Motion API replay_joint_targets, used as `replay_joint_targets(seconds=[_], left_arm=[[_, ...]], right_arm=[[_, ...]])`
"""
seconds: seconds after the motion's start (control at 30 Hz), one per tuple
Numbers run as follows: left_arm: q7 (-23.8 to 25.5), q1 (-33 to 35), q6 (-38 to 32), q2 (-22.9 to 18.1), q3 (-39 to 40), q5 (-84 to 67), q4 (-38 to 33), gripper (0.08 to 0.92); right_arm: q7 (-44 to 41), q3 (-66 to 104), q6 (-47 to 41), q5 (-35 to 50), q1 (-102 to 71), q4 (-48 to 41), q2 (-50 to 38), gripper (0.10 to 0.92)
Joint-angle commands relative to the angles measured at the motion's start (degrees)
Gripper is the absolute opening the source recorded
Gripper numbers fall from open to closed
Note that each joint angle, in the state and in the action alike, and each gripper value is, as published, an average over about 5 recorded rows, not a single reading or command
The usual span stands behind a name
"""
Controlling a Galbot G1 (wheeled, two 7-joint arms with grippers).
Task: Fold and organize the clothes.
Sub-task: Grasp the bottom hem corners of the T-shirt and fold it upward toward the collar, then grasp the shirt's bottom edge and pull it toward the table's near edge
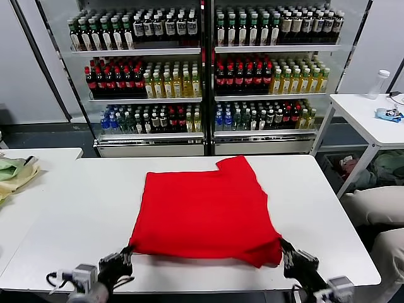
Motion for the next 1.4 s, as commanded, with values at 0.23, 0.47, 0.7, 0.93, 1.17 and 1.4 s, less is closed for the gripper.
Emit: replay_joint_targets(seconds=[0.23, 0.47, 0.7, 0.93, 1.17, 1.4], left_arm=[[4.9, -15.8, 0.6, -2.2, 3.8, -0.2, 15.1, 0.083], [4.6, -18.6, 0.6, -3.6, 4.1, 0.9, 19.0, 0.083], [4.1, -17.4, 0.6, -2.4, 1.7, 0.5, 17.5, 0.219], [2.2, -8.0, 0.6, -0.6, -1.3, -0.9, 7.7, 0.418], [2.2, -3.9, 0.3, -1.3, -0.6, -0.3, 7.8, 0.617], [4.1, -7.3, 0.1, -1.3, -0.4, -0.2, 13.4, 0.8]], right_arm=[[-0.2, -10.0, -0.2, -3.5, 18.2, -14.3, 2.7, 0.116], [0.7, -12.9, -0.5, -4.8, 23.3, -21.1, 4.7, 0.128], [1.7, -14.4, 1.1, -4.2, 28.9, -27.1, 6.8, 0.301], [2.3, -12.2, 3.2, -2.0, 25.9, -20.8, 6.3, 0.5], [4.9, -7.5, -1.1, -0.4, 4.1, -6.2, 2.4, 0.708], [7.2, -7.8, -3.2, -0.3, 3.0, -8.0, 3.7, 0.819]])
